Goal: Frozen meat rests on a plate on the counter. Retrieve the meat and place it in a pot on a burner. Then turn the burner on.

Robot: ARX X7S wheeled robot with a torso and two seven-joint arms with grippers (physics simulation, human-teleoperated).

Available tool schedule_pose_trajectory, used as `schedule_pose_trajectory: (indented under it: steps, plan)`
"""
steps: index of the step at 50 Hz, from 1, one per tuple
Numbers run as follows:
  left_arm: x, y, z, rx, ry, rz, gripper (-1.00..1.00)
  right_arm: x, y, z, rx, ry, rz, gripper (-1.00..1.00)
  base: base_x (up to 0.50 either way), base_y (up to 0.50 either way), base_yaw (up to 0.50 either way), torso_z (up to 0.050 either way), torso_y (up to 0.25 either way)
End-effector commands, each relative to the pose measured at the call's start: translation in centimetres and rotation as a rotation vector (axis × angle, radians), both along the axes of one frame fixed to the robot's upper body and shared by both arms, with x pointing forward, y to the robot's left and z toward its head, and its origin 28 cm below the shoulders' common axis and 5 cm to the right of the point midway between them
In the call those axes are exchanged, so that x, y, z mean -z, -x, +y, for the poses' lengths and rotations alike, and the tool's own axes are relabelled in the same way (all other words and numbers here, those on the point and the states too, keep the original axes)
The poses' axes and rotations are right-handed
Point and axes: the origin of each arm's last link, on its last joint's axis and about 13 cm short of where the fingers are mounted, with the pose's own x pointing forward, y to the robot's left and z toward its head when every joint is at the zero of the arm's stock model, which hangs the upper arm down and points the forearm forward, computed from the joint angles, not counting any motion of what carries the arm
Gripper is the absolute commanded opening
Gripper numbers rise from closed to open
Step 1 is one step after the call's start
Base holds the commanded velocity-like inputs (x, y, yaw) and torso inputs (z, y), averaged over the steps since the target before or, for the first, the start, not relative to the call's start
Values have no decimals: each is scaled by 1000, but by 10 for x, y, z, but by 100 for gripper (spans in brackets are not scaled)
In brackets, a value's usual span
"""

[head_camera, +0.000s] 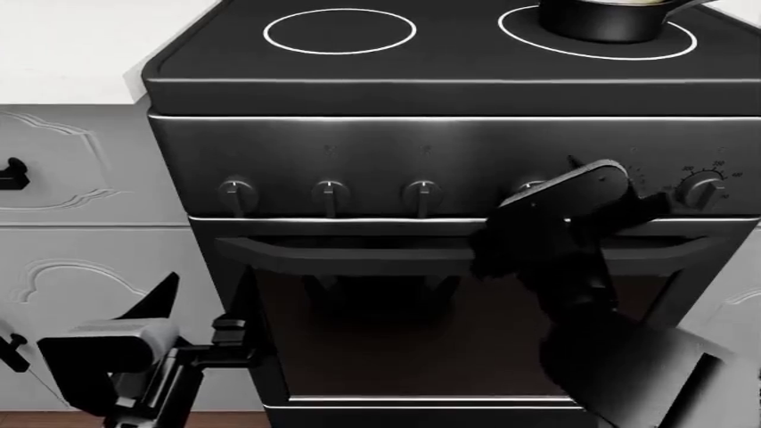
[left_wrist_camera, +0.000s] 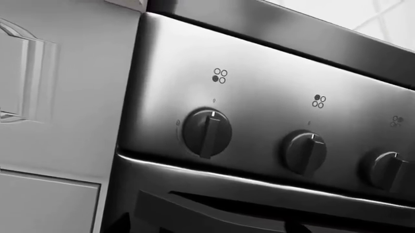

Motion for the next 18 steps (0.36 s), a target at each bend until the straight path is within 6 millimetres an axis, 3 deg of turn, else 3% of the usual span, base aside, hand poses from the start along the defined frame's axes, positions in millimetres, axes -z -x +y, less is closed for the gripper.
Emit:
schedule_pose_trajectory:
  steps: [1, 18]
  plan:
    - [-8, 5, 0, 9, 2, -17, 100, -14, 31, 7, -44, -38, -43, 100, 0, 0, 0, 0, 0]
    - [-21, 17, -4, 34, -6, -74, 100, -28, 76, 9, -75, -87, -93, 100, 0, 0, 0, 0, 0]
